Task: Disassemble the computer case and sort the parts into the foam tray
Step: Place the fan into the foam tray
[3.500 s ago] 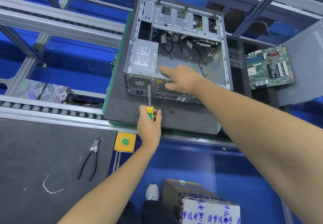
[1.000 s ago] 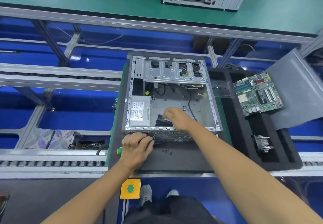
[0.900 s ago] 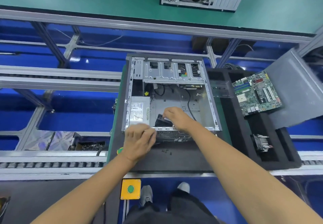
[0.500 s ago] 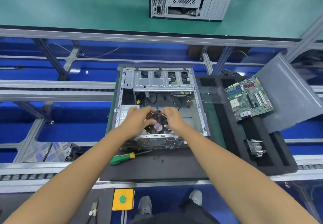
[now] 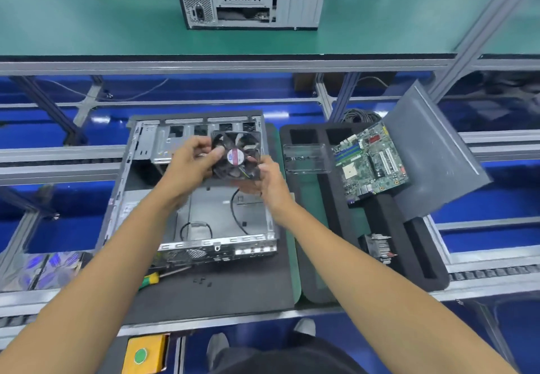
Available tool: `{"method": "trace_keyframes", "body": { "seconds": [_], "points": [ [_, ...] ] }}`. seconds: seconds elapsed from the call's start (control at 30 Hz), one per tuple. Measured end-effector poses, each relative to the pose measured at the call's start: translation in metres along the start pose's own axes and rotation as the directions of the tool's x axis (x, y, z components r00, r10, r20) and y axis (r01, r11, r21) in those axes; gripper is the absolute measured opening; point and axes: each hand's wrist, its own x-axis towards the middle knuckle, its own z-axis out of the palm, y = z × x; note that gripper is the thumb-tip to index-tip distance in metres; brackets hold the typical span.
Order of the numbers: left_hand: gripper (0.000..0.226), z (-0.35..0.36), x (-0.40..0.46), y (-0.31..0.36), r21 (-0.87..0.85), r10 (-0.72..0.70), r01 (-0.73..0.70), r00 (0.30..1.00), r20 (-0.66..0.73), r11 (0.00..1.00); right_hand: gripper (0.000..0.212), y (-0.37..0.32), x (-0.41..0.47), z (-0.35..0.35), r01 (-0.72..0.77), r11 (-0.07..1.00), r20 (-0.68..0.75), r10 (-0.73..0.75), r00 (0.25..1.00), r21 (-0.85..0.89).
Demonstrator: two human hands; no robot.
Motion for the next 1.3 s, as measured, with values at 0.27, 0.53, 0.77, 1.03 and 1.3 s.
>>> {"method": "trace_keyframes", "body": {
  "seconds": [0.27, 0.53, 0.77, 1.03, 1.3],
  "points": [
    [0.025, 0.113, 0.007, -0.002, -0.132, -0.178, 0.168, 0.982, -0.066, 0.977, 0.006, -0.015, -0.002, -0.118, 0.008, 0.938, -0.028, -0.019, 0.999, -0.346],
    [0.040, 0.194, 0.014, -0.017, -0.041, -0.270, 0.267, 0.955, -0.120, 0.963, 0.018, -0.003, -0.019, -0.225, -0.122, 0.975, -0.360, 0.047, 0.932, -0.188],
    [0.049, 0.268, 0.011, -0.045, 0.170, -0.385, 0.378, 0.923, 0.011, 0.910, 0.011, 0.021, -0.016, -0.264, -0.232, 0.969, -0.513, 0.157, 0.844, -0.086],
    [0.051, 0.343, 0.017, -0.067, 0.449, -0.302, 0.224, 0.947, 0.110, 0.865, 0.058, 0.017, -0.014, -0.303, -0.449, 0.748, -0.576, 0.110, 0.810, -0.489],
    [0.051, 0.384, 0.011, -0.091, 0.504, -0.404, 0.279, 0.901, 0.157, 0.818, 0.028, 0.008, -0.005, -0.331, -0.524, 0.531, -0.538, 0.144, 0.830, -0.666]
  ]
}}
